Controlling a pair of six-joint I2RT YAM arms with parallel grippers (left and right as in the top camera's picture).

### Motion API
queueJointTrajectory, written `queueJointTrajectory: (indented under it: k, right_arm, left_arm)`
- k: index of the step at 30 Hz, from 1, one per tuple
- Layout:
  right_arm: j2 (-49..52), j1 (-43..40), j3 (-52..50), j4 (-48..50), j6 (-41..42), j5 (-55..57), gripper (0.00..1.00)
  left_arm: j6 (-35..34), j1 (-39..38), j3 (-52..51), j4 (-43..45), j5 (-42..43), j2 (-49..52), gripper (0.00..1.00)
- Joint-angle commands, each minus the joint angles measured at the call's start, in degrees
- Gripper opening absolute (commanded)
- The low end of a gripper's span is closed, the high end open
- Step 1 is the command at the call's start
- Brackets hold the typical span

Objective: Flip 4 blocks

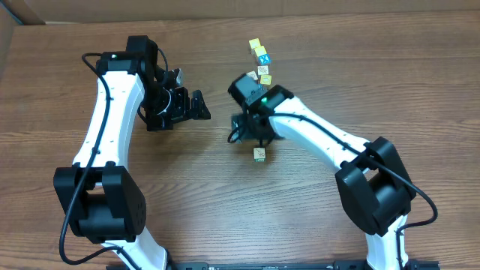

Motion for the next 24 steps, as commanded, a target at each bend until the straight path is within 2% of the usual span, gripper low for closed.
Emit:
queueJointTrajectory:
  k: [1, 11, 19, 24]
  right_arm:
    - [-1.1, -1.0, 1.4, 2.6, -4.8, 2.1, 0.89]
    - [1.7, -1.7, 0.2, 13.1, -1.1, 4.6, 0.81]
    - [5.4, -1.7, 0.1, 15.7, -1.0, 8.2, 0.74]
    - [7.1, -1.7, 0.1, 16.8, -1.0, 8.2, 0.61]
  left_arm:
    - [0.4, 0.3, 1.0, -0.2, 0.4, 0.7, 1.0]
    - [0.4, 0.3, 1.0, -0.1, 0.4, 0.7, 1.0]
    - [0.4, 0.3, 1.0, -0.1, 0.4, 0.7, 1.0]
    - [0.4, 0.3, 1.0, -0.1, 0.4, 0.7, 1.0]
